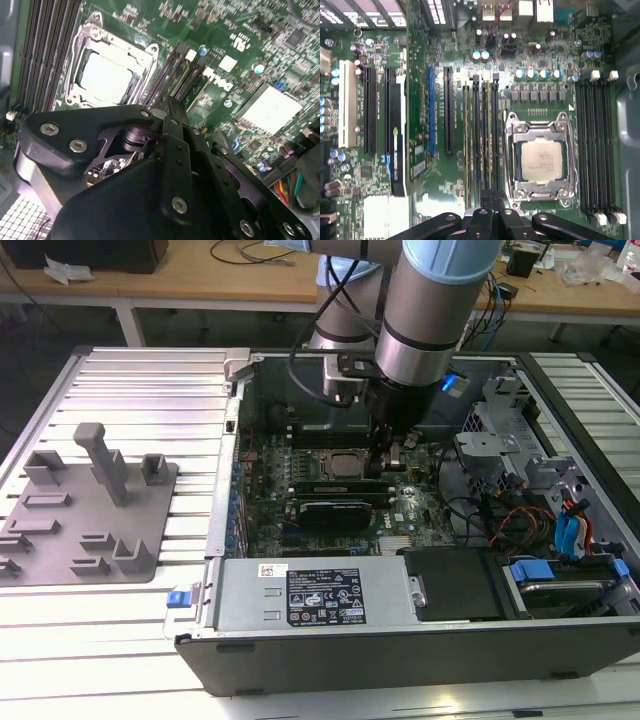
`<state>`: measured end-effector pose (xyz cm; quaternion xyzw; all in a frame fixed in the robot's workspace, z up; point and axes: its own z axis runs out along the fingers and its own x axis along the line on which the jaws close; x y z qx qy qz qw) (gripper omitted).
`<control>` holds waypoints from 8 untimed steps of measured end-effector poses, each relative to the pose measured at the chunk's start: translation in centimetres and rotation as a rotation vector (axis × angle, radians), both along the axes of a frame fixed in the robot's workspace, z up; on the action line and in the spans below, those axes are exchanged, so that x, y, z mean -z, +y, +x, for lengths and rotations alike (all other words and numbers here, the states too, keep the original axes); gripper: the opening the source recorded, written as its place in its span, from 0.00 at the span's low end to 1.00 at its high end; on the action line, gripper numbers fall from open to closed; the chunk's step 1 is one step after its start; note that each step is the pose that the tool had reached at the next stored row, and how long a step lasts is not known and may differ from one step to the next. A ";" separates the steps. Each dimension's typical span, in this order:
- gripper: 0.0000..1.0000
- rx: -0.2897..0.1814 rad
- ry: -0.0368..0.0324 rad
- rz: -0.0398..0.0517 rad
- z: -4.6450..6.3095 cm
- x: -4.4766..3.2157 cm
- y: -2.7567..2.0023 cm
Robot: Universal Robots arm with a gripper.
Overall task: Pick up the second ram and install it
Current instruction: 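Press down the second ram until it locks into place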
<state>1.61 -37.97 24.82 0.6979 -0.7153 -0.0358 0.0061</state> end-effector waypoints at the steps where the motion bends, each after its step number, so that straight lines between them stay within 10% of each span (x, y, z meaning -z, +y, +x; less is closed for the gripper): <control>1: 0.08 0.000 -0.0001 0.0001 0.2 0.00 0.00; 8: 0.08 0.000 0.0000 0.0001 2.1 0.01 0.01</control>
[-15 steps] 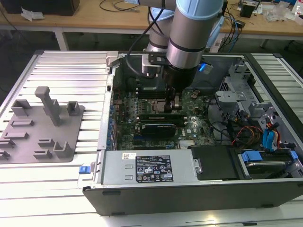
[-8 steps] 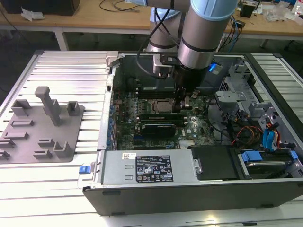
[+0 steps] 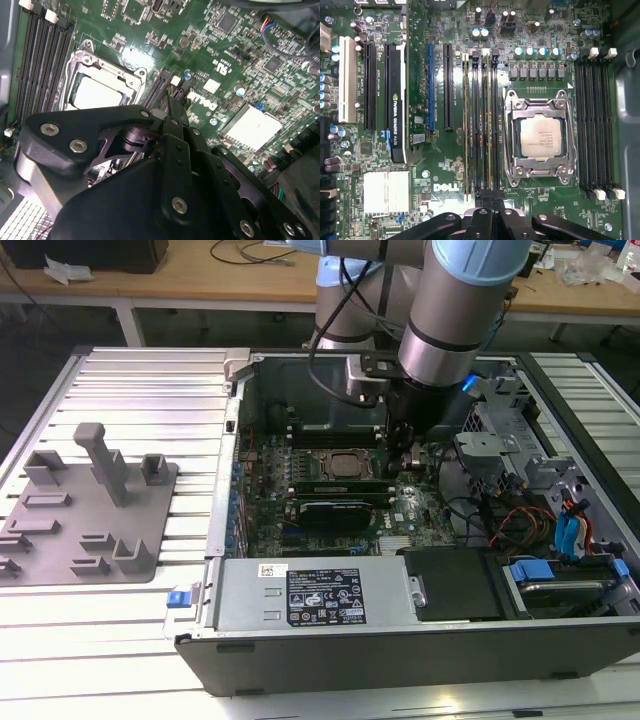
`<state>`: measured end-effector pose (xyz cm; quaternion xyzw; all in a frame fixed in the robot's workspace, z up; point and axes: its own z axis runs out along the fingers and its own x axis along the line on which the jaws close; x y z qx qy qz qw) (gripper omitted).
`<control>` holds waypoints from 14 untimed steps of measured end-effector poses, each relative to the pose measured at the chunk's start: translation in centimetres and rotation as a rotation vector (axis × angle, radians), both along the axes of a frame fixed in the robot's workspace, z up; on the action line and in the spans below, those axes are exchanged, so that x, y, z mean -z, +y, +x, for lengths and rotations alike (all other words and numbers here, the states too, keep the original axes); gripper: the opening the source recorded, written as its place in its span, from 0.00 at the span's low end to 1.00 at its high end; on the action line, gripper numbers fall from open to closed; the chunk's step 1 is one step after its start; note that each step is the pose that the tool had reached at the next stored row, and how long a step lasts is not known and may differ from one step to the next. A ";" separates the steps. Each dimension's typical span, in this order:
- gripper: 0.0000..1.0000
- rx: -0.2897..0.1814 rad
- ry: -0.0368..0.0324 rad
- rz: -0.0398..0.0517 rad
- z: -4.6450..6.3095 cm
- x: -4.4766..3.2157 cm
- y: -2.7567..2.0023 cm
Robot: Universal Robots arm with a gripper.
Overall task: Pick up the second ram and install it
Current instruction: 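Press down the second ram until it locks into place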
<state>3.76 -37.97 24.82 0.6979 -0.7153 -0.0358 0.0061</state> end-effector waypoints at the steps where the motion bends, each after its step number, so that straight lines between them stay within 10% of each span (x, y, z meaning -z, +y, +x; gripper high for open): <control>1: 0.08 0.000 0.0000 0.0000 0.0 0.00 -0.01; 14: 0.08 0.000 -0.0002 0.0027 -0.1 1.70 0.06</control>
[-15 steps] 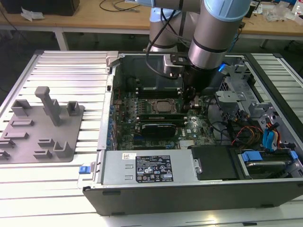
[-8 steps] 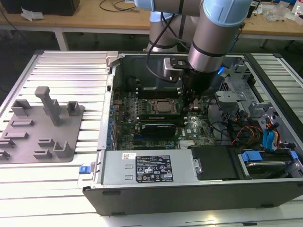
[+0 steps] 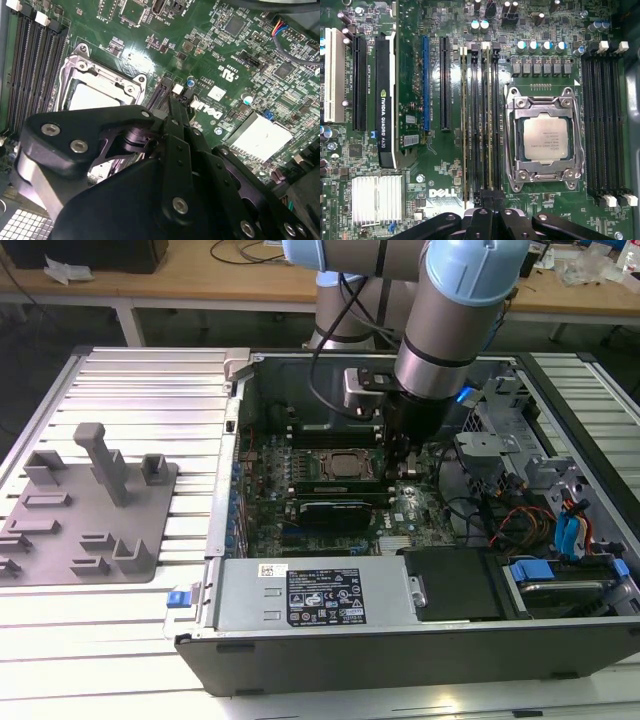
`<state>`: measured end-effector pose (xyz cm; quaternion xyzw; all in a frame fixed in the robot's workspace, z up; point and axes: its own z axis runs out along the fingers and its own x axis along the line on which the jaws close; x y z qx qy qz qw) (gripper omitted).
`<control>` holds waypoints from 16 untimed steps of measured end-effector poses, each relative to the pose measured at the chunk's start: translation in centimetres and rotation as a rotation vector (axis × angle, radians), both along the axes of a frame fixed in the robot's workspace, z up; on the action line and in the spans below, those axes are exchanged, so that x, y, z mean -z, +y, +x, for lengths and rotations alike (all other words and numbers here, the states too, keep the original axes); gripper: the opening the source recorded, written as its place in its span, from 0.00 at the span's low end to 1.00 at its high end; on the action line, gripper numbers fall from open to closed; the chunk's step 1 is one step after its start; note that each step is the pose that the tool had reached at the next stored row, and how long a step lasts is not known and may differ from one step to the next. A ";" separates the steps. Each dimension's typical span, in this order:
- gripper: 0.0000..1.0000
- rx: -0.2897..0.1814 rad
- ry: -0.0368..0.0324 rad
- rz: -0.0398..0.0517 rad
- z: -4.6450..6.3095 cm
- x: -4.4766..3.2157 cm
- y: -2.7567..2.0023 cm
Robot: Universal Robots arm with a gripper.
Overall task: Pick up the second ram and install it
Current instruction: 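Press down the second ram until it locks into place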
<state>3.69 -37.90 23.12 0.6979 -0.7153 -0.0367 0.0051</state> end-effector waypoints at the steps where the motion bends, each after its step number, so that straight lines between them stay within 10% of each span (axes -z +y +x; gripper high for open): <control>1: 0.08 0.000 0.0000 0.0002 0.0 0.01 0.00; 16: 0.08 0.000 0.0000 0.0003 -0.4 -1.12 0.00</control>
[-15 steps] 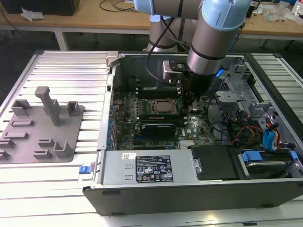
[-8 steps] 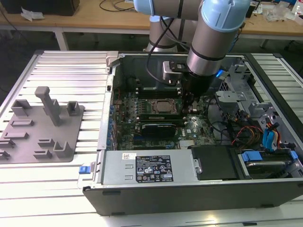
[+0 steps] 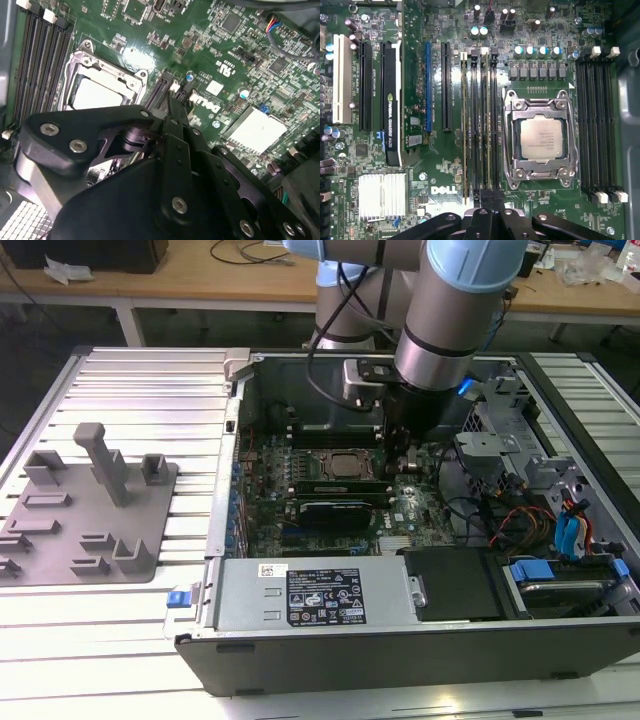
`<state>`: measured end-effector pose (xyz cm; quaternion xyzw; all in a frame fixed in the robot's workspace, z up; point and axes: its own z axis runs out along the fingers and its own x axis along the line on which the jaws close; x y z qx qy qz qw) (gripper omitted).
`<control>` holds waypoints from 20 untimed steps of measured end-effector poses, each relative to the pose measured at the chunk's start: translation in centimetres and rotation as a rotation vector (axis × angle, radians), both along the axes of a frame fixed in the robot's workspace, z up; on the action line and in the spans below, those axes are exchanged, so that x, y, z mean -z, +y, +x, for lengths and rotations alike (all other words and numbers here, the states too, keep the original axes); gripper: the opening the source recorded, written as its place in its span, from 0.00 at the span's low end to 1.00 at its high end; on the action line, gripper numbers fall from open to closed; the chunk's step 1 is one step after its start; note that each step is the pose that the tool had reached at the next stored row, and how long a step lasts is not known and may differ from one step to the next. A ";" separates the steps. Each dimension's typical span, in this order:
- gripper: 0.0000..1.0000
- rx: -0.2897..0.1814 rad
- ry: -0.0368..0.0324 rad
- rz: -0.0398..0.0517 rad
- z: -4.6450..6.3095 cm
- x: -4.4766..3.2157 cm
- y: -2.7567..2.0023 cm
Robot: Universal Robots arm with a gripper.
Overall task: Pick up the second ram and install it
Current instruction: 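Press down the second ram until it locks into place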
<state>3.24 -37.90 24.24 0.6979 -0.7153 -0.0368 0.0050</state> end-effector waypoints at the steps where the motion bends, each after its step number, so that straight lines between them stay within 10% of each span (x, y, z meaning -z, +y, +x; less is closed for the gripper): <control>1: 0.08 0.000 0.0000 0.0000 -0.5 0.01 0.00; 12: 0.08 0.000 -0.0001 0.0001 -8.1 0.07 0.00; 20: 0.08 -0.030 -0.0001 0.0001 -8.7 0.32 0.29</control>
